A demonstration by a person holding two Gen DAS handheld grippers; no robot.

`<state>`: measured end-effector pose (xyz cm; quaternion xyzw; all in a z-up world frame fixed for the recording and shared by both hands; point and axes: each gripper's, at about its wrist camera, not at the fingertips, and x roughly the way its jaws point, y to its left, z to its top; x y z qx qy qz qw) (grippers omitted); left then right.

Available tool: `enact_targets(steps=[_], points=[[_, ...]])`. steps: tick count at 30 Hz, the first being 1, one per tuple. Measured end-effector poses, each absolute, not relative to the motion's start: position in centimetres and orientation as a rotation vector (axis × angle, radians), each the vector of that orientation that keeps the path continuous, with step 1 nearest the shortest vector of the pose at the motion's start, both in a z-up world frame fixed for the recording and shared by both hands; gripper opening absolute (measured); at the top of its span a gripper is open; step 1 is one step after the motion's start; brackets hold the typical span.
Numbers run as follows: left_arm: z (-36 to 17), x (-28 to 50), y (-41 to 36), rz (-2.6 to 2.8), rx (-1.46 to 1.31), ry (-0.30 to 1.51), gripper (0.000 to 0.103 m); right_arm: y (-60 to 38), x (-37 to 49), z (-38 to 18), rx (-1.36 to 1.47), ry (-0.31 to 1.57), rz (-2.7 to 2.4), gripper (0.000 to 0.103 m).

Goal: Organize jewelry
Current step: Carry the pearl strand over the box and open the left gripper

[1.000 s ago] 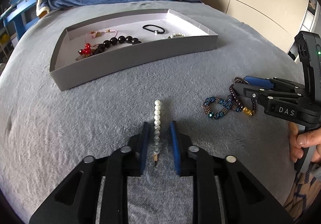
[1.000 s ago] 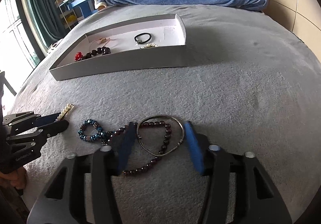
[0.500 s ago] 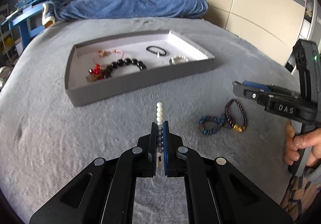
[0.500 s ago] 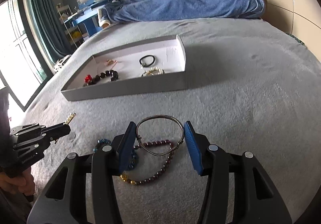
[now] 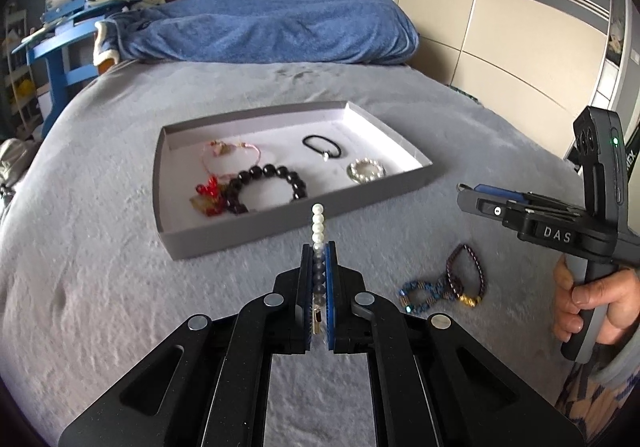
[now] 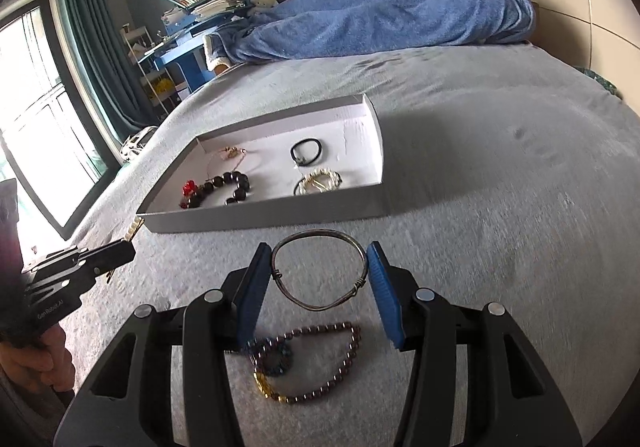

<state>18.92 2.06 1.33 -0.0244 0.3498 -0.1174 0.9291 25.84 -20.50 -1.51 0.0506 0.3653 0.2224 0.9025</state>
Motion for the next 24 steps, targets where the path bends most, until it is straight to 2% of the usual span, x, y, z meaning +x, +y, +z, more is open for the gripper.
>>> enact_targets(steps=[15,24], points=[[2.3,24.4,2.3,-0.213,-0.069,0.739,0.006,-16.9,30.5,-0.4,0.010,0.739,0.515,0.049],[2.2,30.5,1.9,-0.187,-0.060,0.772,0.006,-14.3,35.5,-0.7,-0.033,0.757,0.540,0.049]])
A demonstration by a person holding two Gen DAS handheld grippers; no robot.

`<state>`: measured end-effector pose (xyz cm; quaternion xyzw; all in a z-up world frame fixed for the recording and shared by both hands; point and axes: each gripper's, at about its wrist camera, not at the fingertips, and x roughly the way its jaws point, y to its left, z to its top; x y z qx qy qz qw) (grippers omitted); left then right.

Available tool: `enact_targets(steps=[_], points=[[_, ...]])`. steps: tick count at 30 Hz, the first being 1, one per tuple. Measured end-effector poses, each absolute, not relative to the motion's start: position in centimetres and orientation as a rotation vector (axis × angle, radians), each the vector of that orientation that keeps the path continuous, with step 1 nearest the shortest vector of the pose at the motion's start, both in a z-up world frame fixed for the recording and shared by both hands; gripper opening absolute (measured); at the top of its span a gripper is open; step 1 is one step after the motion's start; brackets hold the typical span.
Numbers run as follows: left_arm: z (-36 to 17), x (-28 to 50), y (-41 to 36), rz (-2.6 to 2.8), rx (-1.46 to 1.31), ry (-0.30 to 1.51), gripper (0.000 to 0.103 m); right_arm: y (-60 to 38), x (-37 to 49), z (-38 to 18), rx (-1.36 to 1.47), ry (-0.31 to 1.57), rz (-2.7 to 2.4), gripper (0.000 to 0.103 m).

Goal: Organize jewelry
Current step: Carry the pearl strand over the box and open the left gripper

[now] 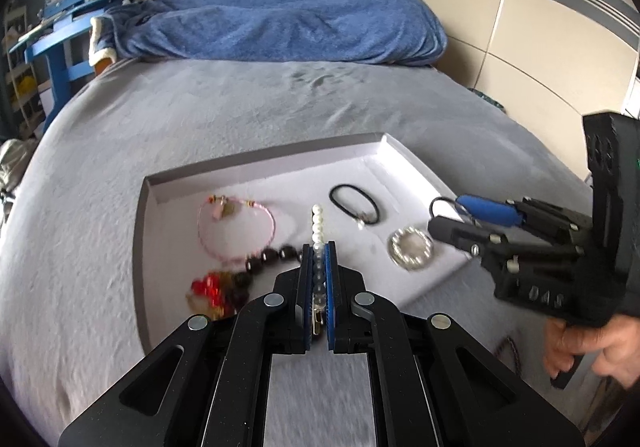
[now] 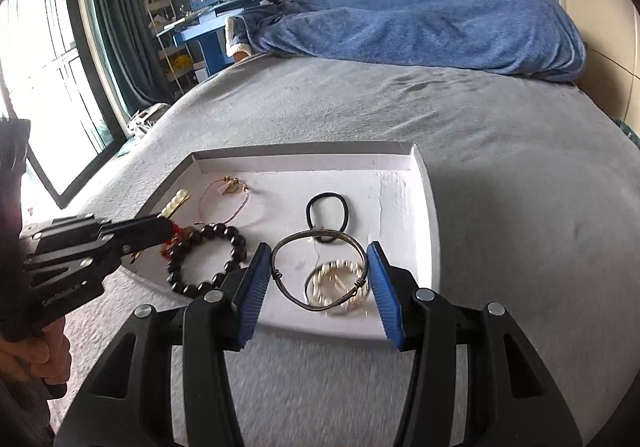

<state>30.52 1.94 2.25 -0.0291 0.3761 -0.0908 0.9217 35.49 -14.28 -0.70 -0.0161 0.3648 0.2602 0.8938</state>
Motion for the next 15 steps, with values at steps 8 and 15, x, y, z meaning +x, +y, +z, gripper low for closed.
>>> enact_targets(steps=[8,15], points=[[0.5,36.0,1.7,-0.167,-0.069,0.840,0.006,-12.4,38.0,-2.2,-0.086,0.781,0.559,0.049],[-1.7,38.9,1.0,-0.163,-0.082,0.923,0.006,-12.1,39.3,-3.3,-0.106,0.812,0.552,0.049]])
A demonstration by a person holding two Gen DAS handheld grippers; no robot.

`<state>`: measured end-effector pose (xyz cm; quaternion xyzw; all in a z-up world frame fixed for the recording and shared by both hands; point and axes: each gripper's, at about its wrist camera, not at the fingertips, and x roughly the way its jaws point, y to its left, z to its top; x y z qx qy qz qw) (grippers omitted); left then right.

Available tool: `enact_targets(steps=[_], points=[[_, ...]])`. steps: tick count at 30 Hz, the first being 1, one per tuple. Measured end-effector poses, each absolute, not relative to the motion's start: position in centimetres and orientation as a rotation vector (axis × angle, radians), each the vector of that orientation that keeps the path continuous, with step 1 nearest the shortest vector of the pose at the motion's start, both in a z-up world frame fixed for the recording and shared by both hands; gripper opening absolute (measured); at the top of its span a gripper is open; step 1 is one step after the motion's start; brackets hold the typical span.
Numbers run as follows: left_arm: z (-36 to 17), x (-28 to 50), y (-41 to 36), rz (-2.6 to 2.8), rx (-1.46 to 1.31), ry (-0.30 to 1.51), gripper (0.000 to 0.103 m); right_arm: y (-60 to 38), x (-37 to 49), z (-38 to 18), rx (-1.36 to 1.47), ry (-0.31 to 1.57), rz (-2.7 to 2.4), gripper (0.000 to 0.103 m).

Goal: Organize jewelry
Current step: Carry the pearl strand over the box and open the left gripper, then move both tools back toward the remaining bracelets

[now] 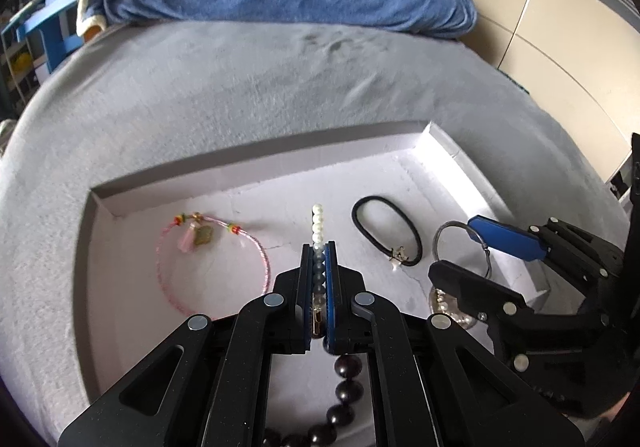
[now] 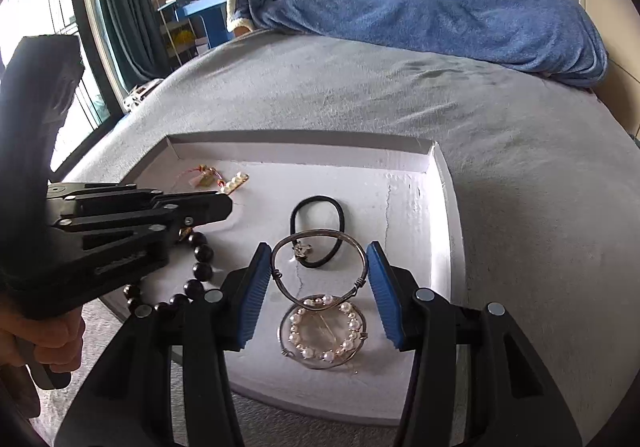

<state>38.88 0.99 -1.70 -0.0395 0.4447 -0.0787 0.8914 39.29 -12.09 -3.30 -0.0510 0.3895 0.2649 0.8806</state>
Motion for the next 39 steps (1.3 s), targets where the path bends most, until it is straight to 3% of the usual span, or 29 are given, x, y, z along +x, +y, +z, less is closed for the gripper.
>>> enact_targets(steps=[5,11,14,23,32,39], points=[[-2.5,39.0,0.5,-0.163,-0.067,0.950,0.007,-11.7,39.4,-3.9,-0.134,0.834,0.555,0.049],[-2.0,37.7,1.1,-0.136,-0.073,0.923,0.029,-11.8,39.1,-3.7,-0.123,0.831,0.562,0.050],[-1.2,36.6,1.7,-0.134,-0.077,0.892,0.039,-12.0,38.7,-3.2,-0.119,0.808,0.563,0.059],[2.1,31.5,3.7,-0.088,-0.070,0.774,0.070,-13.3,36.6,-1.4,-0.097,0.753,0.566,0.070],[3.1,27.3,3.4,-0.054,-0.046,0.728,0.082,-15.1,34.5,-0.8,-0.082,0.727,0.532,0.085],[2.2,23.7,1.7,-0.096,-0.063,0.739,0.086,-17.6,32.2,-0.9,-0.046,0.732,0.481,0.091]])
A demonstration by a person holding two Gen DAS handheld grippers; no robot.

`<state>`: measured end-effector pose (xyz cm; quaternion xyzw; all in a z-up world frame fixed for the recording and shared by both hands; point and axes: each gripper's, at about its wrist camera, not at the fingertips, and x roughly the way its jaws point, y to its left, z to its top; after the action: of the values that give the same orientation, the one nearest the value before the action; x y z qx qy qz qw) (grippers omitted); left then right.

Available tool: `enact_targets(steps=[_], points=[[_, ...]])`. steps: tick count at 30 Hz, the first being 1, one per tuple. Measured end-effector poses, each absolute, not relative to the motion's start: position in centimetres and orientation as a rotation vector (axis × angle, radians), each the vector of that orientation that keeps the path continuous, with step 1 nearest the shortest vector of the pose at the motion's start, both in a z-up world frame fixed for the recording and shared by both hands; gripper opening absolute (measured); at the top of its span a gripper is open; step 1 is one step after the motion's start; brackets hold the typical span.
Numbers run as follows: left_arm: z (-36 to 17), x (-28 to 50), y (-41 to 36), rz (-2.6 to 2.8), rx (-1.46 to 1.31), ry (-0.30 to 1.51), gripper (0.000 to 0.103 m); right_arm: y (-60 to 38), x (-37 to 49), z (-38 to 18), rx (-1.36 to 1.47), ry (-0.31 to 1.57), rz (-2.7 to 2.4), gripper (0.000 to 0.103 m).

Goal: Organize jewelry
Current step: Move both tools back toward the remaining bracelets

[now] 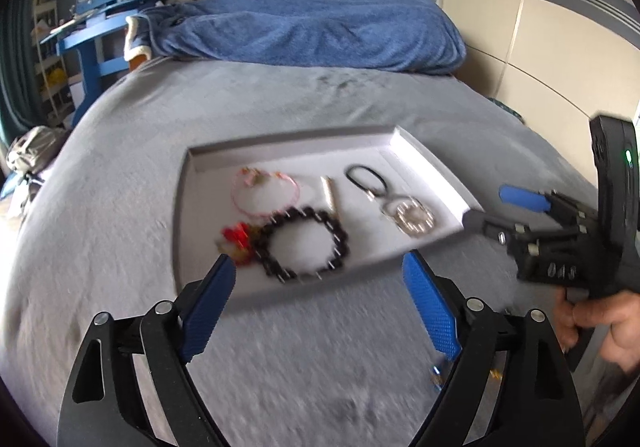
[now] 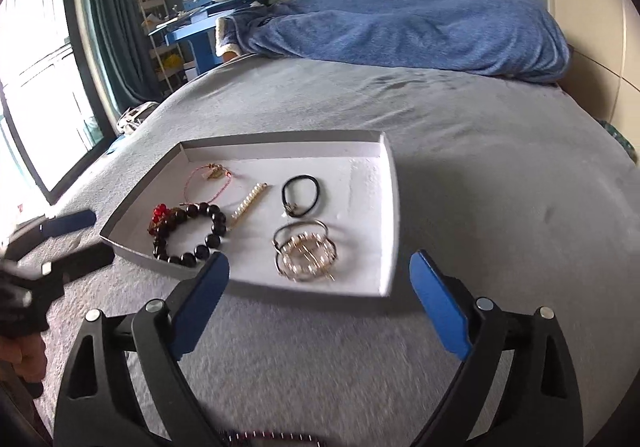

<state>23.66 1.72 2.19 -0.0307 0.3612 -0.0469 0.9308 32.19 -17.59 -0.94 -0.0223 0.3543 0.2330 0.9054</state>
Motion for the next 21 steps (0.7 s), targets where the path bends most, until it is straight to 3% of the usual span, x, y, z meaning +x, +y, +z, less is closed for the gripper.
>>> enact_targets(steps=[5,21], points=[[0.7,21.7,-0.1,-0.130,-0.062,0.772,0.086,-19.1,30.4,-0.8,-0.022,0.727,0.451,0.096],[-2.3,16.9,-2.3,-0.174,-0.043,0.798,0.086,-22.3,26.1,-2.8,-0.004,0.779,0.351,0.097]])
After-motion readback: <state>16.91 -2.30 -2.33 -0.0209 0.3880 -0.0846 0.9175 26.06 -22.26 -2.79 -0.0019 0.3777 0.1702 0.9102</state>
